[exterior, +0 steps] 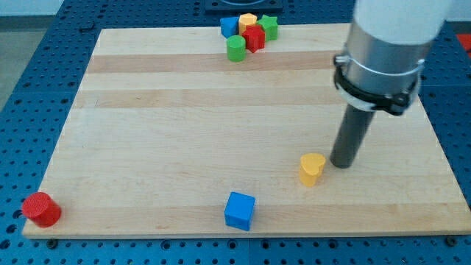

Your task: Push the yellow heart to the group of blocks

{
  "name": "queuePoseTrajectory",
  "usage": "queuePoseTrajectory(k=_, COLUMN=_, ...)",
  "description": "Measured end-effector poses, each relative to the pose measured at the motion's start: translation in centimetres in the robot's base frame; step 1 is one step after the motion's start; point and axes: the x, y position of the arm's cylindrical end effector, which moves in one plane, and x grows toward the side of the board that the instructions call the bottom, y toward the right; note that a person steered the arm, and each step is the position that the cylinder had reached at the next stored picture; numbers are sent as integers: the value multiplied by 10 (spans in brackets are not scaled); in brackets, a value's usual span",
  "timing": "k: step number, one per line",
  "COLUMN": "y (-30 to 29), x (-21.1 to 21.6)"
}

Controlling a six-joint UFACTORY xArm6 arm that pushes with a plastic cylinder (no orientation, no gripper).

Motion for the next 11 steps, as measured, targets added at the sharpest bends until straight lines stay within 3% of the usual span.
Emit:
queuePoseTrajectory(k=2, y=-43, x=37)
queuePoseTrajectory(k=3, y=-62, x=27)
queuePoseTrajectory(k=7, y=-168, x=-165)
queuePoseTrajectory(k=8, y=-184, x=-192)
queuePoseTrajectory(k=10, y=-173, x=-193)
queuePoseTrajectory(k=11, y=-162, x=-213)
